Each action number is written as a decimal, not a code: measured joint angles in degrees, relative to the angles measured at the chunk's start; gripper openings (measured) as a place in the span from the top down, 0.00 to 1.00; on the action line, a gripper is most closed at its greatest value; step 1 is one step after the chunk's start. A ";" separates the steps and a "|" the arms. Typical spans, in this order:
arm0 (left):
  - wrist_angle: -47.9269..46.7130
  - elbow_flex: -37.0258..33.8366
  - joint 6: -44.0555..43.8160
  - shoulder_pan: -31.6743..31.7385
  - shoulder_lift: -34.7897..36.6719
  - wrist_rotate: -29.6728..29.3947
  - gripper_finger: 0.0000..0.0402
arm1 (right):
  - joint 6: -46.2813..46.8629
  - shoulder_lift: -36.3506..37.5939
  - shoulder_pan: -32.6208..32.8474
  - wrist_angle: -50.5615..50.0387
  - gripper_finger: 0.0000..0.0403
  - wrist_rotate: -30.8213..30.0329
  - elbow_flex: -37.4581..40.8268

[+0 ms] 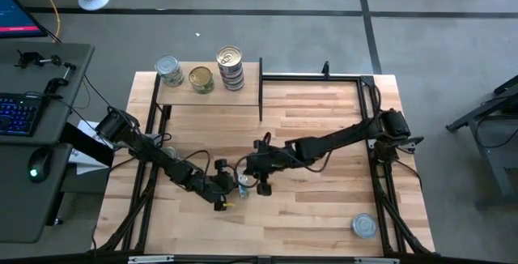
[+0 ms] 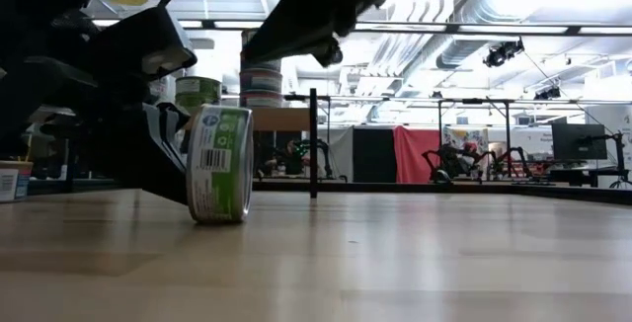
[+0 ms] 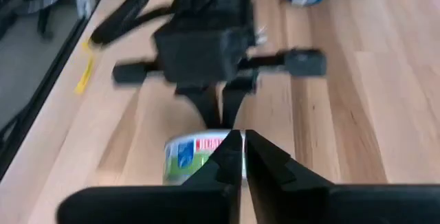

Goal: Stack canned seafood by type on shelf
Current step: Stack the green-white tuna can on top of the green-white tuna cans on the shelf

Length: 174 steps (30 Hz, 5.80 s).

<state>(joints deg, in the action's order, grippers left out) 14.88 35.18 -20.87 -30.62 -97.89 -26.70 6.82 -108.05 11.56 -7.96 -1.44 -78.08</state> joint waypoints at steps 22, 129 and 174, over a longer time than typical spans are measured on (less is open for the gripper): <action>-37.05 0.00 -14.03 -1.51 25.35 -12.27 1.00 | 52.49 -3.85 -2.01 -27.41 0.30 2.86 -16.05; 22.59 0.07 22.58 -17.02 64.22 -22.99 1.00 | -39.72 -25.25 2.67 -51.39 0.71 -5.06 -56.87; -5.56 19.08 51.24 -24.41 63.00 -52.97 0.83 | -39.41 -11.36 -11.39 -23.58 0.71 -28.49 -56.92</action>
<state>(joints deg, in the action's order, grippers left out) 9.33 54.26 30.37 -55.02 -34.89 -79.67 -32.59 -119.41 0.17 -31.53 -29.93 -135.00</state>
